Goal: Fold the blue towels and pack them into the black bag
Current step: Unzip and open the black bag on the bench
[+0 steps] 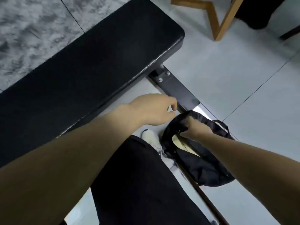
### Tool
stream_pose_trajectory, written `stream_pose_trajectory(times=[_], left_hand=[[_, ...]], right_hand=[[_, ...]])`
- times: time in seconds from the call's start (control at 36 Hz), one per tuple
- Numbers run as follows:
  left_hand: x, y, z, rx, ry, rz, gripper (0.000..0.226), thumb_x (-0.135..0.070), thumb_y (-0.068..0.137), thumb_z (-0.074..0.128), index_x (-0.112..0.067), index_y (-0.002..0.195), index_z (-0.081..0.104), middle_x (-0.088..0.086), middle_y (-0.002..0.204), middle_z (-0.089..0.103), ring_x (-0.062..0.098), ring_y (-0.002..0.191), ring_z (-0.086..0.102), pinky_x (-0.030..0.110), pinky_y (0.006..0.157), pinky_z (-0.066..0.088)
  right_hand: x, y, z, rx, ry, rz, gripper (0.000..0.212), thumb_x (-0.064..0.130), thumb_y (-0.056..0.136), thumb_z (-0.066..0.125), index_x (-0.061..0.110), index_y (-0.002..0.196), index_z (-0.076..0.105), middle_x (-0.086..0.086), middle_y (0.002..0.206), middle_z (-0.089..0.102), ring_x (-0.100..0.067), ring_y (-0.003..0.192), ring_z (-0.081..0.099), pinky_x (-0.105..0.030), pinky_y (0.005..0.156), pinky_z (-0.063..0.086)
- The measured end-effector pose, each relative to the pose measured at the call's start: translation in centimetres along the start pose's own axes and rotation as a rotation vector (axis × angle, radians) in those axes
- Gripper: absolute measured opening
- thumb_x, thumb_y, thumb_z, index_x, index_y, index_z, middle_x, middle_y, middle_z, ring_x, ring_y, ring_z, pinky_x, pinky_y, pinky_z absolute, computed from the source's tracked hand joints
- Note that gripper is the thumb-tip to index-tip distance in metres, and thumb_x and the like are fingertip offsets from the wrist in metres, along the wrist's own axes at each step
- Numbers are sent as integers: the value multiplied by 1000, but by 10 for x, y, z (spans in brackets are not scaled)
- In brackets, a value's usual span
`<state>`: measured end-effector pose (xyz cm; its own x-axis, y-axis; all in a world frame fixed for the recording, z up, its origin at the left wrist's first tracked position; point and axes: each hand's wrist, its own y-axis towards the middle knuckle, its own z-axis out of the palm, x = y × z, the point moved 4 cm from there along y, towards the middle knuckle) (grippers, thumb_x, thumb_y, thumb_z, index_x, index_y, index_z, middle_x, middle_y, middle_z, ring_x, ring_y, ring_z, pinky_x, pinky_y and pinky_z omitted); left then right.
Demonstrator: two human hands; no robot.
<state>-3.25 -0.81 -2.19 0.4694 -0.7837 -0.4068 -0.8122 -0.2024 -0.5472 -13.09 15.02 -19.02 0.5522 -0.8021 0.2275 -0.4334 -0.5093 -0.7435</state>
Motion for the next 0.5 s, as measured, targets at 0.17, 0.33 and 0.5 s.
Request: stream_pose_trajectory(times=[0.17, 0.33, 0.5], left_hand=[[2, 11, 0, 50, 37, -7, 23, -44, 98, 44, -38, 117, 55, -16, 115, 58, 10, 92, 56, 36, 85, 50], [1, 17, 2, 62, 41, 0, 23, -42, 99, 43, -36, 117, 56, -15, 116, 58, 9, 92, 55, 32, 81, 48], [-4, 15, 6, 106, -1, -20, 22, -43, 98, 43, -38, 116, 56, -12, 111, 63, 9, 92, 60, 37, 86, 52]], right_hand=[[-11, 14, 24, -70, -84, 99, 77, 59, 74, 72, 20, 128, 33, -6, 129, 44, -31, 121, 48, -43, 85, 48], [-21, 36, 36, -169, -129, 116, 56, 43, 84, 64, 24, 130, 39, -7, 125, 47, -31, 117, 49, -42, 86, 42], [-24, 39, 42, -211, -200, 52, 81, 74, 71, 57, 29, 134, 34, 0, 130, 42, -27, 123, 41, -47, 95, 38]])
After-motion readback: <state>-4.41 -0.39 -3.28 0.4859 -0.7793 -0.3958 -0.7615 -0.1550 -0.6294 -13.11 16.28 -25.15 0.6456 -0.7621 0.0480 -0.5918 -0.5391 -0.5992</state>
